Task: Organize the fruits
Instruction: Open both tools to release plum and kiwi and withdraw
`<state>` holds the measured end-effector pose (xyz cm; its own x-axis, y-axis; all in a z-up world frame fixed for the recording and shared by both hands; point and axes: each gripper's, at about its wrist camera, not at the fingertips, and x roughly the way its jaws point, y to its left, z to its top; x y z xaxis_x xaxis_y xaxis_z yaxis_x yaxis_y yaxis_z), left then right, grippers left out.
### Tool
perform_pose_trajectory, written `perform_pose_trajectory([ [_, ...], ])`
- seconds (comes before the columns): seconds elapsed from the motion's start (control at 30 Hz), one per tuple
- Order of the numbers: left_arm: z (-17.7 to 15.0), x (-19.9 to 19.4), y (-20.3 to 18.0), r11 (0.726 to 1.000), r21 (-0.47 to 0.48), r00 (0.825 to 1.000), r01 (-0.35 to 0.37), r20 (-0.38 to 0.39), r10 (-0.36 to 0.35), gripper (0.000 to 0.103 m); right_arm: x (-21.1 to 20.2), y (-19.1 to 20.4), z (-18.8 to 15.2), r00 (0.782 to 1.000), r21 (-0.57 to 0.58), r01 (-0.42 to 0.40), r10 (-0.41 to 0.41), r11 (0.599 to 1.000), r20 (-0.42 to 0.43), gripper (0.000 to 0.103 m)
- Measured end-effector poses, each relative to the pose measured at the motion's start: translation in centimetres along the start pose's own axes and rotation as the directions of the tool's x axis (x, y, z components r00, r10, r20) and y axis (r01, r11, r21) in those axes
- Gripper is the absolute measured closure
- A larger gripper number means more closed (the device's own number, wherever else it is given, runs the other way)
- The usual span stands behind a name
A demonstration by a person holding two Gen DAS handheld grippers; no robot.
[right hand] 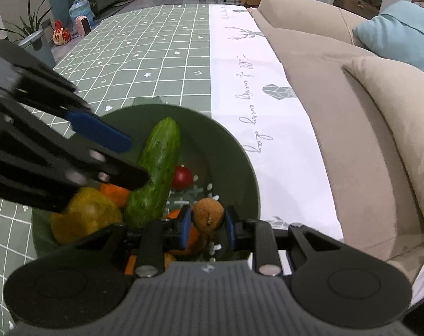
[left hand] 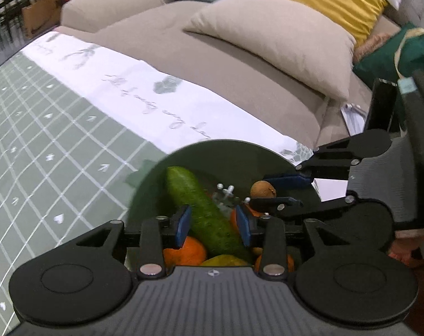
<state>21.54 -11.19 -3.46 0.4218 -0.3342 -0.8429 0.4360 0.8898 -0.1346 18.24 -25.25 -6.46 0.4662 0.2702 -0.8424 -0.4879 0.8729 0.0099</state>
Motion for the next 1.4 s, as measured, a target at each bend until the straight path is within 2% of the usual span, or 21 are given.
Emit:
perform_pose_trajectory([
  [0.33, -2.1, -3.1, 1.8, 0.996, -0.076, 0.998, -0.052, 0.039, 0.055, 0.058, 0.2, 0.9, -0.1, 1.0, 0.007, 0.013, -0.013, 1.0, -0.002, 0.08],
  [0.37, -2.4, -3.4, 1.9, 0.995, -0.085, 0.997, -0.057, 0.044, 0.061, 0.058, 0.0, 1.0, -0.1, 1.0, 0.009, 0.015, -0.015, 1.0, 0.0, 0.079],
  [0.43, -2.9, -4.0, 2.2, 0.993, -0.105, 0.997, -0.057, 0.053, 0.063, 0.058, -0.4, 1.0, -0.2, 1.0, 0.018, 0.014, -0.014, 1.0, 0.008, 0.07],
  [0.67, -5.1, -6.9, 2.9, 0.987, -0.144, 0.992, -0.067, 0.097, 0.082, 0.058, -3.2, 2.4, -0.6, 0.999, 0.051, 0.023, -0.025, 0.998, 0.046, 0.068],
  [0.83, -7.4, -8.9, 3.2, 0.981, -0.173, 0.984, -0.093, 0.137, 0.118, 0.058, -5.8, 4.1, -1.4, 0.994, 0.136, 0.046, -0.06, 0.99, 0.097, 0.068],
  [1.0, -10.2, -10.4, 3.9, 0.969, -0.216, 0.974, -0.118, 0.164, 0.155, 0.058, -8.4, 7.4, -2.9, 0.98, 0.276, 0.048, -0.098, 0.96, 0.17, 0.068],
  [1.1, -11.8, -11.0, 4.3, 0.965, -0.229, 0.971, -0.131, 0.164, 0.171, 0.058, -9.3, 10.3, -3.7, 0.972, 0.322, 0.062, -0.131, 0.945, 0.198, 0.068],
  [1.27, -14.4, -11.2, 4.9, 0.956, -0.254, 0.971, -0.15, 0.147, 0.191, 0.058, -9.6, 15.1, -5.1, 0.961, 0.311, 0.063, -0.142, 0.948, 0.238, 0.068],
  [1.4, -15.9, -11.0, 5.3, 0.951, -0.27, 0.973, -0.147, 0.135, 0.189, 0.058, -8.2, 17.9, -5.8, 0.978, 0.278, 0.02, -0.076, 0.96, 0.195, 0.068],
])
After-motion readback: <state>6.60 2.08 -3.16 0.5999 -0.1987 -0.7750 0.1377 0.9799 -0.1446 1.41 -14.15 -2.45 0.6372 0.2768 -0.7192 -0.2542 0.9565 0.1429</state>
